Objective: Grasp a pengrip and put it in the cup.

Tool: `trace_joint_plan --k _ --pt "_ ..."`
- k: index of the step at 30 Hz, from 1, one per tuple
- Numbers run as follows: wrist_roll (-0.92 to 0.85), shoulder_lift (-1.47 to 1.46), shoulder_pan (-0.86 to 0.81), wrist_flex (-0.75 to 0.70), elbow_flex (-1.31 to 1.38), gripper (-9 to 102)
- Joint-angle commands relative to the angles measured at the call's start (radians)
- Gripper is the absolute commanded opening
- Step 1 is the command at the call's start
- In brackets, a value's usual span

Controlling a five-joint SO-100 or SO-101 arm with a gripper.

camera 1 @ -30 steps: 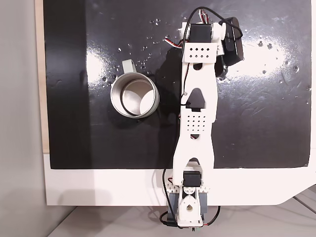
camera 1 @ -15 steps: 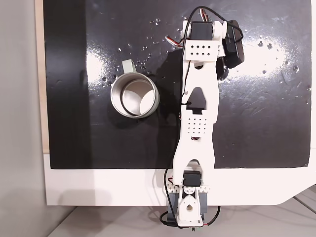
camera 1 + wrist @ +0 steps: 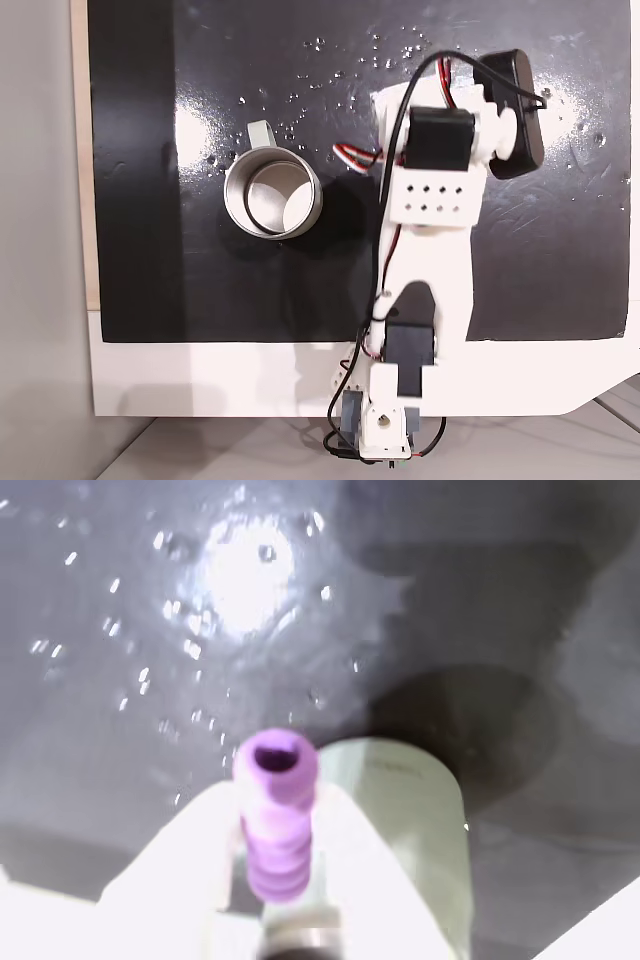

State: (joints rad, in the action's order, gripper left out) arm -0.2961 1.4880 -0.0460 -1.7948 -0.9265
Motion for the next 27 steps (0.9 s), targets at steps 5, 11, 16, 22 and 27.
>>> trace_joint_plan --k 5,11,16,22,27 --pt "0.058 0.221 0.161 -0.005 -0.014 0" --pt "0.129 0.245 0.325 -0.005 -0.017 0" --pt "0.143 0.247 0.449 -0.005 -0.026 0" --pt "0.149 0.242 0.534 -0.005 -0.089 0" --pt "0.147 0.242 0.543 -0.005 -0.117 0"
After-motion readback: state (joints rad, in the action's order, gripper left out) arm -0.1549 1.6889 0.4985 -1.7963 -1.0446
